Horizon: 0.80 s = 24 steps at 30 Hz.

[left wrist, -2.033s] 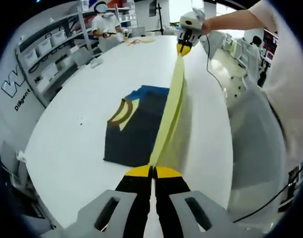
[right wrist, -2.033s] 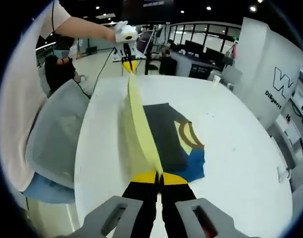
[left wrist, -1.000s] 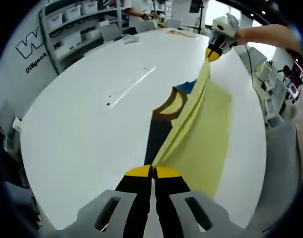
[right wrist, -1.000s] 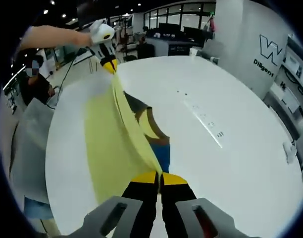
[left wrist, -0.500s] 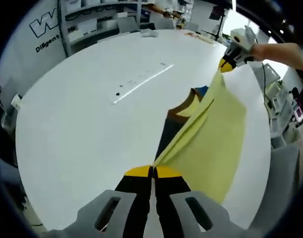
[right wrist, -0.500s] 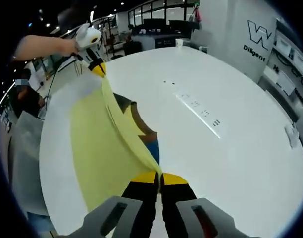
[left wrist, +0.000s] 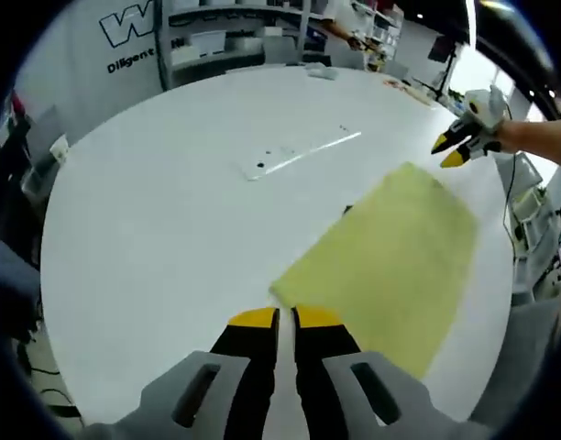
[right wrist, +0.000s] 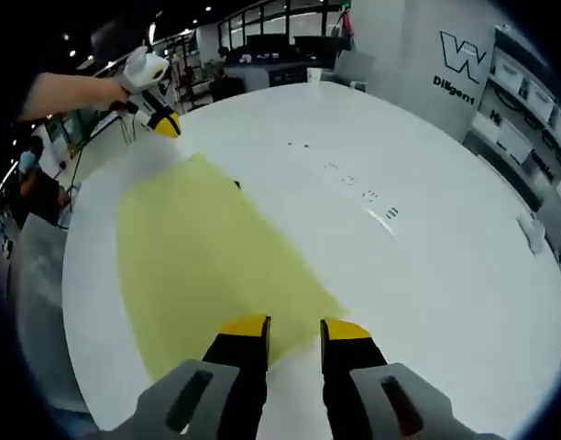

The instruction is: Fold the garment on the visible template until the final outline fits inside the template.

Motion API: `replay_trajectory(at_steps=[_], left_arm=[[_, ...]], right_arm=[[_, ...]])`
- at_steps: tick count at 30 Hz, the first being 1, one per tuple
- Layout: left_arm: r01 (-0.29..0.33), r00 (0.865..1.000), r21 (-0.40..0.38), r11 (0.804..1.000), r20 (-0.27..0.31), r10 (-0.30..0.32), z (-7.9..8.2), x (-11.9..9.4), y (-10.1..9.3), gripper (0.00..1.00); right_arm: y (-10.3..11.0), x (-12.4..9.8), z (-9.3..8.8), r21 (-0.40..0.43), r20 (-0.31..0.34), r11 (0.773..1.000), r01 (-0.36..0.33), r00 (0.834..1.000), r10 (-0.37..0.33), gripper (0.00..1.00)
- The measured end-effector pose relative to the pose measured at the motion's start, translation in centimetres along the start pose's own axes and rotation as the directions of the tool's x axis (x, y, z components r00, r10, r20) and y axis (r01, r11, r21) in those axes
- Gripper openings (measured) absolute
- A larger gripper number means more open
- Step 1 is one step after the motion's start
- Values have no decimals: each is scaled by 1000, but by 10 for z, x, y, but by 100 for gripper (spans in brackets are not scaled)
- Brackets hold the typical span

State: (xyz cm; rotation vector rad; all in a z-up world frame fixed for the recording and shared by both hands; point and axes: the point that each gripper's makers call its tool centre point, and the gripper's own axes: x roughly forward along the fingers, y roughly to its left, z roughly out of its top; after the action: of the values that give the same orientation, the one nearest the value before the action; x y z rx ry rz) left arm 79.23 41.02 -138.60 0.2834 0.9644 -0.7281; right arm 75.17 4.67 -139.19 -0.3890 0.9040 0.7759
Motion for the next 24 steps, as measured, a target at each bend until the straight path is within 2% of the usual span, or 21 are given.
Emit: replay_trajectory(at_steps=[11,19,24], left_arm=[[73,997,-20,997,-14,-73,-48,-12,-44,17],[113,994,-47,993,16,-112,-78,-25,-72,20],[125,992,-53,991,38,-123,-90,-29,-87,18]], right_arm=[[44,-11,-35,42,19,997,-61,998,60,17],[71,-26,-59,71,59,995,-76,996,71,19],[84,-32,-72,92,87,993,-77,994,69,22]])
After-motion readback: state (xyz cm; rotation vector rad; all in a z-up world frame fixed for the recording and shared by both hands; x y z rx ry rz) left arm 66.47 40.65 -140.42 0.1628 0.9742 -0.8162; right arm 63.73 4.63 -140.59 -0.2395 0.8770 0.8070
